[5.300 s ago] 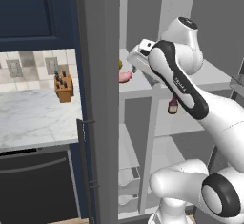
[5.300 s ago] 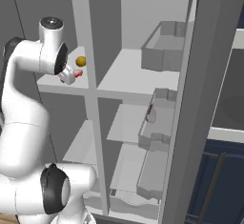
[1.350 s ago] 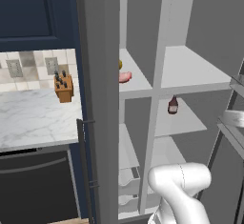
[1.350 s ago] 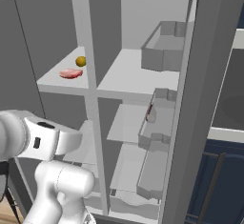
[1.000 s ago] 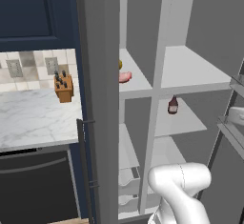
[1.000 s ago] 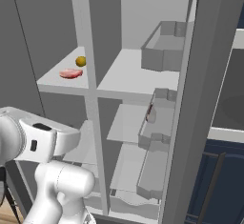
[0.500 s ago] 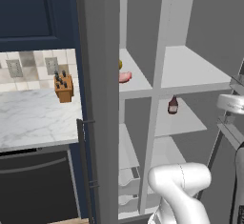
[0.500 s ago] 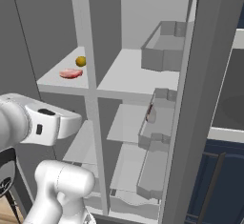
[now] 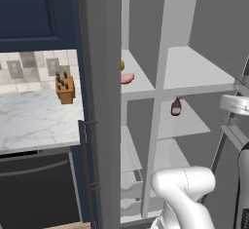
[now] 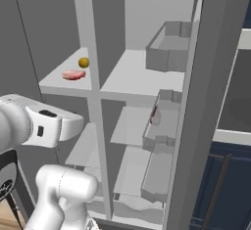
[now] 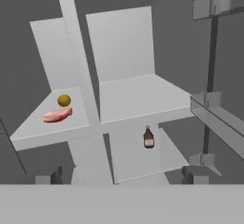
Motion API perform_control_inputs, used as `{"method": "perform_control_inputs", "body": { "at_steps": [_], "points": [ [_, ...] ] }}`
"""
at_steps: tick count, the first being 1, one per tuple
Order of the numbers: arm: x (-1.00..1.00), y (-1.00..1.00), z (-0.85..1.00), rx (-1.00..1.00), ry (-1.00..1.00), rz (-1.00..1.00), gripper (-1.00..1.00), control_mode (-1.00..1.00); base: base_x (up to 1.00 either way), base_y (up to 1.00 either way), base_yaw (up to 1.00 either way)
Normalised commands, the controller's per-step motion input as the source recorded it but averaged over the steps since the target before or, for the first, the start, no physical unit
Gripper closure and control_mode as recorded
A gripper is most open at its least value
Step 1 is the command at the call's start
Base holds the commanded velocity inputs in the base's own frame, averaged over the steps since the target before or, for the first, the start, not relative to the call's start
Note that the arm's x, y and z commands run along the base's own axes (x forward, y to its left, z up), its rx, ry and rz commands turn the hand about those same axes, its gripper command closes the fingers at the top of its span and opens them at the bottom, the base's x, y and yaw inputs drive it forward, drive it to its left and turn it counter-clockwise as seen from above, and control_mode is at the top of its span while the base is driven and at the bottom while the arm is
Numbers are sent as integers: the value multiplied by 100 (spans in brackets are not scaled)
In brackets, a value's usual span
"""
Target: There's a steak in the fridge that needs to be moved to the freezer for freezing. Pick up the steak from the fridge, place it on any shelf in the freezer, and close the fridge and freezer doors when done.
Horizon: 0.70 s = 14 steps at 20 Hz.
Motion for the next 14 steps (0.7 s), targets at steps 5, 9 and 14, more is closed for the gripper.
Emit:
{"method": "perform_control_inputs", "body": {
  "at_steps": [5, 9, 14],
  "points": [
    [0, 0, 0, 0, 0, 0, -100, 100, -80, -3, 0],
    [0, 0, 0, 0, 0, 0, -100, 100, -53, 0, 0],
    [0, 0, 0, 0, 0, 0, -100, 100, -25, -3, 0]
  ]
}}
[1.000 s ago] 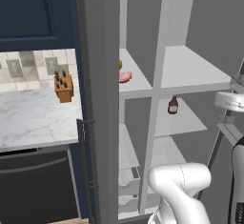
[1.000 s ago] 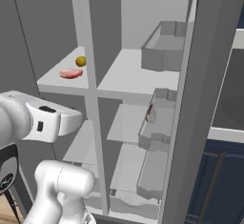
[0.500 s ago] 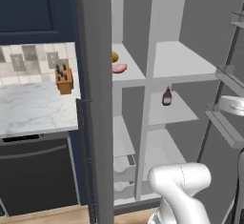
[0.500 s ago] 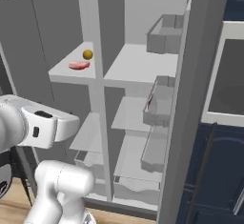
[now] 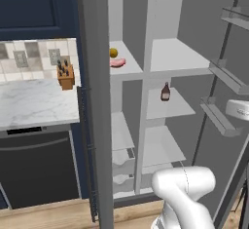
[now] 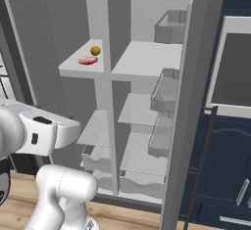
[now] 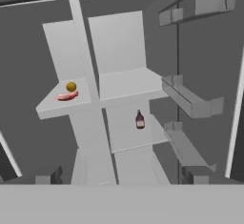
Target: There's a steak in the fridge that needs to be moved to the freezer for freezing. Pick up the steak from the fridge, place it on any shelf in the freezer, and close the fridge and freezer doors when done.
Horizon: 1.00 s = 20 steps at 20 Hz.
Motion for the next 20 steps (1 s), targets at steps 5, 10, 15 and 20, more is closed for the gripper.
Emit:
{"method": "perform_control_inputs", "body": {
  "at_steps": [5, 10, 15, 20],
  "points": [
    [0, 0, 0, 0, 0, 0, -100, 100, -31, -4, 0],
    [0, 0, 0, 0, 0, 0, -100, 100, -67, -8, 0],
    [0, 0, 0, 0, 0, 0, -100, 100, -15, 0, 0],
    [0, 0, 0, 0, 0, 0, -100, 100, -15, -14, 0]
  ]
}}
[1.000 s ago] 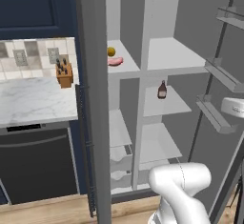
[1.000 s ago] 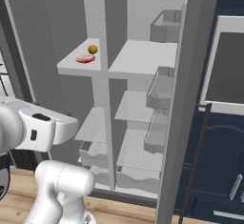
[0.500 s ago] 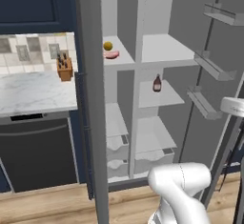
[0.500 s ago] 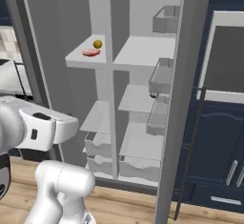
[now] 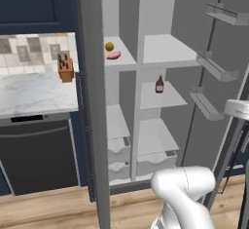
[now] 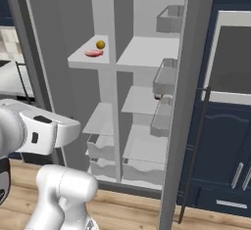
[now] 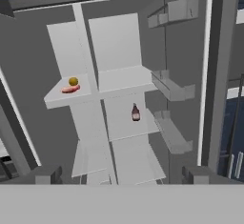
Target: There's a steak in the fridge that needs to be moved to the freezer for freezing. Pick up the steak from the fridge, place it on any shelf in the freezer, and close the fridge and freezer doors when done.
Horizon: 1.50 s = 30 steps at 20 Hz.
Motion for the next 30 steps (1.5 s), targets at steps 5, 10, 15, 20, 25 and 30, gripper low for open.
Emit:
{"method": "perform_control_inputs", "body": {
  "at_steps": [5, 10, 15, 20, 25, 30],
  "points": [
    [0, 0, 0, 0, 0, 0, -100, 100, -25, -25, 0],
    [0, 0, 0, 0, 0, 0, -100, 100, -13, -6, 0],
    [-11, -33, 0, 0, 0, -1, -100, -100, 0, 0, 0],
    [-22, -92, 0, 0, -1, -4, -100, -100, 0, 0, 0],
    [-2, -98, -32, 0, -10, -3, -100, -100, 0, 0, 0],
    [13, -90, -52, 0, -17, -1, -100, -100, 0, 0, 0]
  ]
}}
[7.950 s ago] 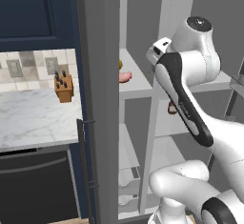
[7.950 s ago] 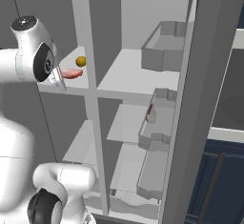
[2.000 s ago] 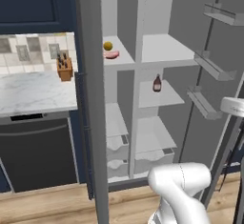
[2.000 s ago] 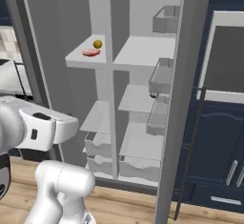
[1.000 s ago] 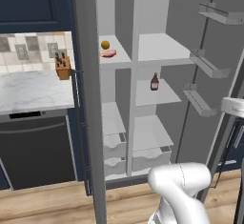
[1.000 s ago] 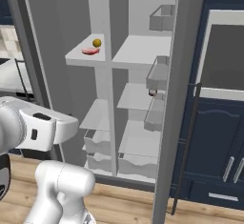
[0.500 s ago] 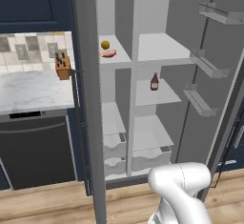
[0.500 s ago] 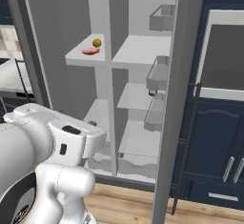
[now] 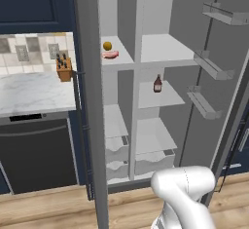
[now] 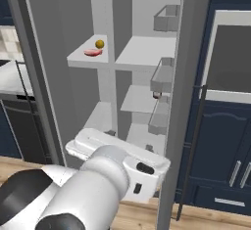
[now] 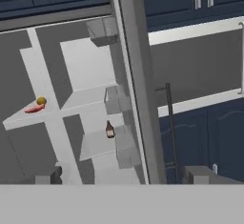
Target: There's a steak in the fridge that needs to be moved to the freezer for freezing. Pick up the steak from the fridge, place it on any shelf in the freezer, and close the fridge and freezer doors when done.
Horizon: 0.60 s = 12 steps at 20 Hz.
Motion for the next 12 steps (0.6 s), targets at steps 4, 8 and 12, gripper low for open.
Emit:
{"method": "perform_control_inputs", "body": {
  "at_steps": [4, 8, 12],
  "points": [
    [29, -86, -45, 0, -10, 0, -100, -100, 0, 0, 0],
    [29, -86, -30, 0, 0, 0, -100, -100, 0, 0, 0],
    [44, -27, -58, 0, -12, 0, -100, -100, 0, 0, 0]
  ]
}}
